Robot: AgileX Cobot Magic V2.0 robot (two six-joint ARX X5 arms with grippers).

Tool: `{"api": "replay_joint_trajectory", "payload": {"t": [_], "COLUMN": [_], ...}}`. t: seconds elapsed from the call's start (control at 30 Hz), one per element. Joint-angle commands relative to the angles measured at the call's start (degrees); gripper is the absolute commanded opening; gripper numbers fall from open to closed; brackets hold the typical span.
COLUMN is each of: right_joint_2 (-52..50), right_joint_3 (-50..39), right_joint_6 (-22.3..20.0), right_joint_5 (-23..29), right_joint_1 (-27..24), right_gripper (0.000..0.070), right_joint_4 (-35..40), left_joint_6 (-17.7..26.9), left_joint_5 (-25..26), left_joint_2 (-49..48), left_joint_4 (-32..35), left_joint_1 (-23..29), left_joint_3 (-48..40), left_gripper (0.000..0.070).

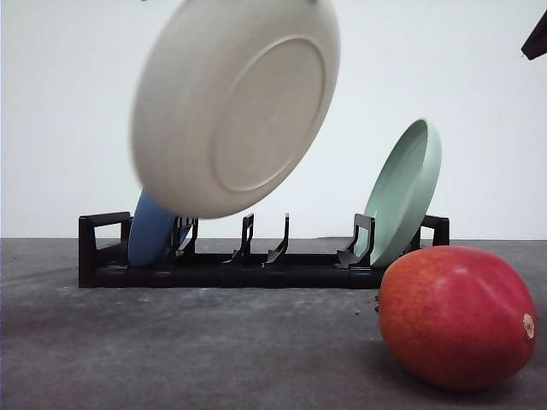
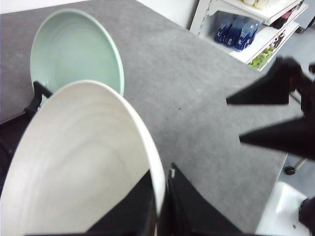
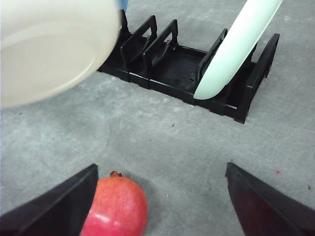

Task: Place pomegranate in white plate

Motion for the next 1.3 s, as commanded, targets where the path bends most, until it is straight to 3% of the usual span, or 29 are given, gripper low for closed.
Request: {"api": "replay_joint_trajectory", "payload": {"t": [0.0,0.13,0.27,0.47,0.7,0.87,0.93,1.0,1.2,1.27], "right_joint_2": [0.2,0.2,0.2,0.2,0.2,0.2,0.2,0.2,0.2,0.2], "right_joint_3": [1.0,1.0,1.0,1.0,1.0,1.0,1.0,1.0,1.0,1.0], "right_joint_6": [-0.4,-0.4,-0.4,0.3,0.7,0.7,0.7,0.7,0.7,0.7], "right_joint_5": [0.0,0.0,0.0,0.0,0.5,2.2,3.0,3.1,3.1,3.1], "right_joint_1": [0.2,0.2,0.2,0.2,0.2,0.2,0.2,0.2,0.2,0.2], "right_gripper": [0.0522,0.0522,0.0522,0.0522,0.0522,0.0522,0.0522,0.0522,0.0522,0.0522], "right_joint_4": [0.6,0.6,0.6,0.6,0.6,0.6,0.7,0.6,0.6,0.6], "left_joint_6": [1.2,2.1,5.8,15.7,23.8,31.6,34.0,34.6,34.1,33.6], "left_joint_5": [-0.8,-3.1,-3.6,-6.3,-6.6,-10.0,-13.5,-16.8,-19.7,-19.7], "left_joint_2": [-1.2,-4.8,-7.1,-7.2,-6.0,-0.8,2.3,5.2,10.6,11.2], "left_joint_4": [2.3,5.3,6.4,5.7,3.5,3.4,3.8,4.6,7.8,7.6], "left_joint_1": [-1.4,-3.1,-4.1,-5.3,-7.1,-9.7,-11.0,-12.2,-14.0,-14.1], "left_joint_3": [-1.3,-6.8,-11.1,-15.8,-19.8,-20.3,-20.3,-20.3,-20.3,-20.3], "left_gripper": [0.0012,0.0012,0.0012,0.0012,0.0012,0.0012,0.0012,0.0012,0.0014,0.0045]}}
